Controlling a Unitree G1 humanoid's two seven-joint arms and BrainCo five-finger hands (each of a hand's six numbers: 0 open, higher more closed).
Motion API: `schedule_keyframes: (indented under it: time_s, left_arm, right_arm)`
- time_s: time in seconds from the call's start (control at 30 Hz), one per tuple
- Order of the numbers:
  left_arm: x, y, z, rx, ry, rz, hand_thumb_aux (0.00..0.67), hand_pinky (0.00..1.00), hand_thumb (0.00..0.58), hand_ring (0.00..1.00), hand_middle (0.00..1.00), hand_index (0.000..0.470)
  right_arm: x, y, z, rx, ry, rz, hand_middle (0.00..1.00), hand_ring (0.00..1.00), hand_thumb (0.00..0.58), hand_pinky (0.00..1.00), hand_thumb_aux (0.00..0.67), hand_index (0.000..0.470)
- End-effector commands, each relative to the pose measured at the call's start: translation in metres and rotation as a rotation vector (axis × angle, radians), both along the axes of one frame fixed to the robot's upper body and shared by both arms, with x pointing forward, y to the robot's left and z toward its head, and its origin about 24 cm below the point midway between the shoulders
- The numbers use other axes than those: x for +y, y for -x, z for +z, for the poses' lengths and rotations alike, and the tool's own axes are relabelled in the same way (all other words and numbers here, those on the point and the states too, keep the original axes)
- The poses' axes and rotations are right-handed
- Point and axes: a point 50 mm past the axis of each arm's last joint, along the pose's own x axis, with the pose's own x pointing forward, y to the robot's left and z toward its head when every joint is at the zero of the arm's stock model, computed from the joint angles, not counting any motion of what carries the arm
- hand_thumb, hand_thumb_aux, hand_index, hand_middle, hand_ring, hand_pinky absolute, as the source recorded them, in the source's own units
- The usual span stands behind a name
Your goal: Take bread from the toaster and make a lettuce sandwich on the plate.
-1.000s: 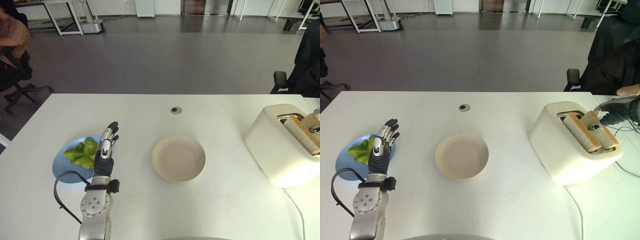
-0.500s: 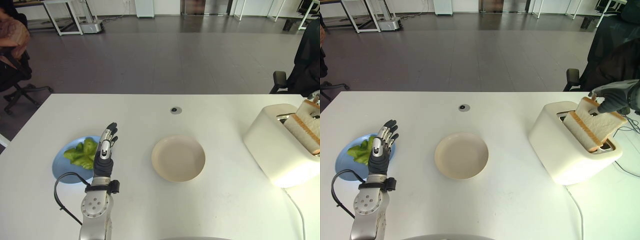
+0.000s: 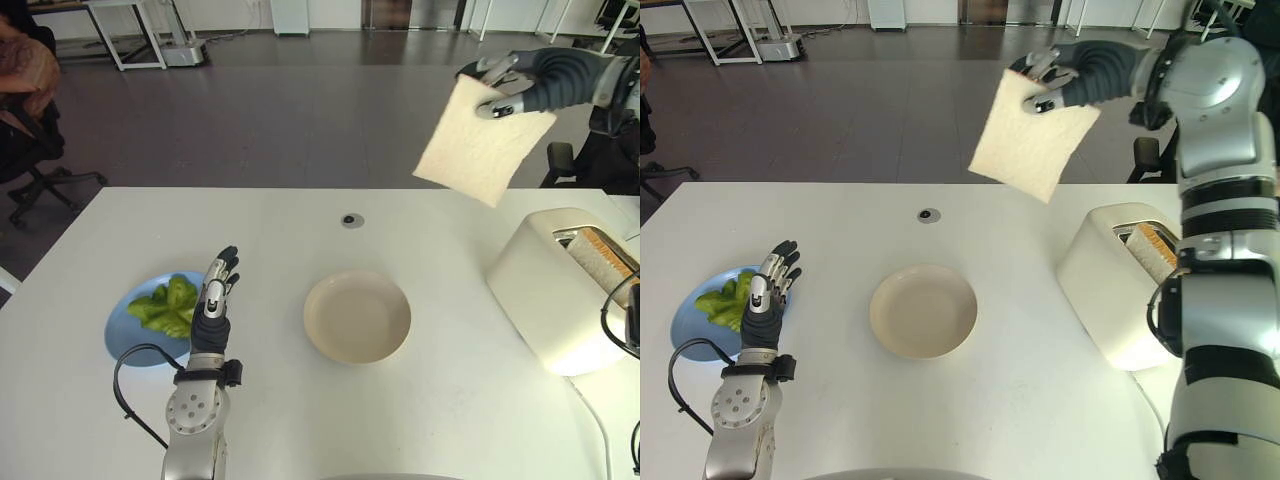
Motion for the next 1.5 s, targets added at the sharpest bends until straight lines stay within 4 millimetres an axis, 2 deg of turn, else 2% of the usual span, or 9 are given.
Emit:
schedule_keyframes:
  time_s: [0.03,0.13,0.17,0.23,0.33,0.67,1.17,1.37,1.5]
  left_arm:
    - [0.000,-0.003,0.000,0.014,-0.013,-0.011,0.000,0.00,0.000,0.00,0.00,0.000]
    - [0.000,-0.005,0.002,0.012,-0.023,-0.017,0.000,0.00,0.000,0.00,0.00,0.000]
    - [-0.001,-0.007,0.004,0.010,-0.029,-0.027,0.000,0.00,0.000,0.00,0.00,0.000]
    - [-0.002,-0.009,0.005,0.007,-0.036,-0.039,0.000,0.00,0.000,0.00,0.00,0.000]
    - [-0.002,-0.010,0.006,0.006,-0.036,-0.041,0.000,0.00,0.000,0.00,0.00,0.000]
    - [-0.004,-0.011,0.006,0.006,-0.029,-0.047,0.000,0.00,0.000,0.00,0.00,0.000]
    - [-0.007,-0.012,0.004,0.014,-0.023,-0.057,0.000,0.00,0.000,0.00,0.00,0.000]
    - [-0.008,-0.013,0.003,0.014,-0.021,-0.060,0.000,0.00,0.000,0.00,0.00,0.000]
    - [-0.008,-0.014,0.004,0.010,-0.022,-0.063,0.000,0.00,0.000,0.00,0.00,0.000]
  right_arm:
    - [0.038,-0.004,-0.056,0.213,-0.040,0.144,0.00,0.00,0.580,0.00,0.670,0.470]
    - [0.066,0.004,-0.114,0.396,-0.033,0.224,0.00,0.00,0.580,0.00,0.670,0.470]
    - [0.080,0.013,-0.153,0.499,0.008,0.265,0.00,0.00,0.580,0.00,0.670,0.470]
    - [0.098,0.029,-0.201,0.613,0.065,0.321,0.00,0.00,0.580,0.00,0.670,0.470]
    - [0.109,0.036,-0.224,0.658,0.094,0.337,0.00,0.00,0.580,0.00,0.670,0.470]
    - [0.119,0.040,-0.245,0.666,0.123,0.360,0.00,0.00,0.580,0.00,0.670,0.470]
    - [0.132,0.030,-0.209,0.598,0.087,0.412,0.00,0.00,0.580,0.00,0.670,0.470]
    - [0.135,0.033,-0.208,0.619,0.088,0.428,0.00,0.00,0.580,0.00,0.670,0.470]
    - [0.137,0.041,-0.222,0.610,0.091,0.436,0.00,0.00,0.580,0.00,0.670,0.470]
